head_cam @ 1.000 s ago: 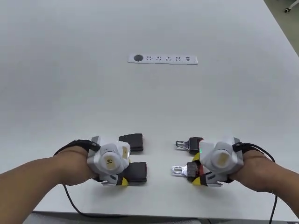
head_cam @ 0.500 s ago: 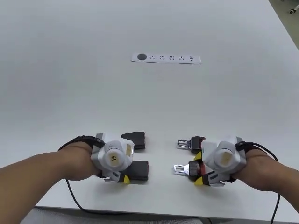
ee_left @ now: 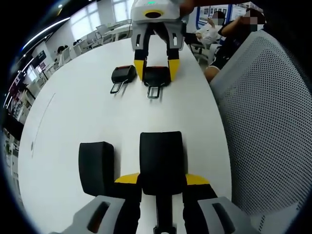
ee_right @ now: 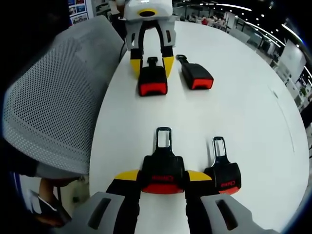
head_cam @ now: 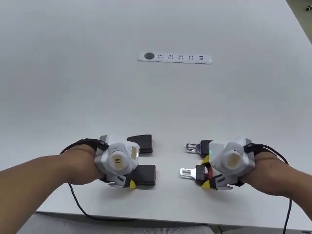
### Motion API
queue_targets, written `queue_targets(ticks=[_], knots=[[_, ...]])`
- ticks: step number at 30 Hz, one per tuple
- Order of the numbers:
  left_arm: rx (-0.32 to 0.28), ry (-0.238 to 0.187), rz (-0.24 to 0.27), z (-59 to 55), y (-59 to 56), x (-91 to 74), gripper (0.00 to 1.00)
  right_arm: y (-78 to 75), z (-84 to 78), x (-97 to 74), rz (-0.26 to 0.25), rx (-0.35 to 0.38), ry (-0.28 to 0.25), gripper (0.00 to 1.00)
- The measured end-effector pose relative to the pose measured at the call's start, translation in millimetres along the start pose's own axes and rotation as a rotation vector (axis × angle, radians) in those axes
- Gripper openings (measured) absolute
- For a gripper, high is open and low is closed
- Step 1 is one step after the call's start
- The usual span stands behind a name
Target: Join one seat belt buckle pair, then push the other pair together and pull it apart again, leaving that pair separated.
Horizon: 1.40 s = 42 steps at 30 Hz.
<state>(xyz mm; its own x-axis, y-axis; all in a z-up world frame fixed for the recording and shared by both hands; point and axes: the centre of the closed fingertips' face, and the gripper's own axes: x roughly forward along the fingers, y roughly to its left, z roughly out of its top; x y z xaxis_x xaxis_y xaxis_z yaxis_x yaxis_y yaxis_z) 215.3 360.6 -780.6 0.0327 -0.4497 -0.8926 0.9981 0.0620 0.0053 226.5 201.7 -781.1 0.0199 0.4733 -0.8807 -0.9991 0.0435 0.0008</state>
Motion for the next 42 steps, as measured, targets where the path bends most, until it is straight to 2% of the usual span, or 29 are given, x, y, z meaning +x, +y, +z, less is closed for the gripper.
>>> queue_targets(ticks=[9, 11, 23, 29, 34, 36, 42], knots=[[-0.004, -0.001, -0.001, -0.7, 0.0, 0.9, 0.33, 5.9, 18.2, 12.7, -0.001, -0.004, -0.021, 0.32], [-0.007, -0.002, -0.002, -0.4, -0.1, 1.0, 0.33, 6.2, 23.2, 16.1, -0.002, 0.023, -0.022, 0.32], [-0.021, -0.015, -0.004, -1.3, 0.6, 1.5, 0.33, 13.0, 56.9, 33.3, 0.015, -0.001, -0.036, 0.32], [-0.02, -0.008, -0.004, -1.1, 0.5, 1.5, 0.33, 18.5, 64.7, 35.8, 0.02, -0.025, -0.037, 0.32], [-0.014, -0.009, -0.007, -0.4, -0.1, 1.3, 0.33, 15.9, 70.1, 38.6, 0.019, -0.045, -0.041, 0.31], [-0.013, -0.013, -0.009, -0.4, 0.0, 1.1, 0.33, 14.6, 68.7, 40.7, 0.015, -0.061, -0.025, 0.31], [0.003, -0.016, -0.009, 0.1, 0.0, 1.1, 0.33, 12.7, 70.6, 39.1, 0.023, -0.042, -0.053, 0.3]])
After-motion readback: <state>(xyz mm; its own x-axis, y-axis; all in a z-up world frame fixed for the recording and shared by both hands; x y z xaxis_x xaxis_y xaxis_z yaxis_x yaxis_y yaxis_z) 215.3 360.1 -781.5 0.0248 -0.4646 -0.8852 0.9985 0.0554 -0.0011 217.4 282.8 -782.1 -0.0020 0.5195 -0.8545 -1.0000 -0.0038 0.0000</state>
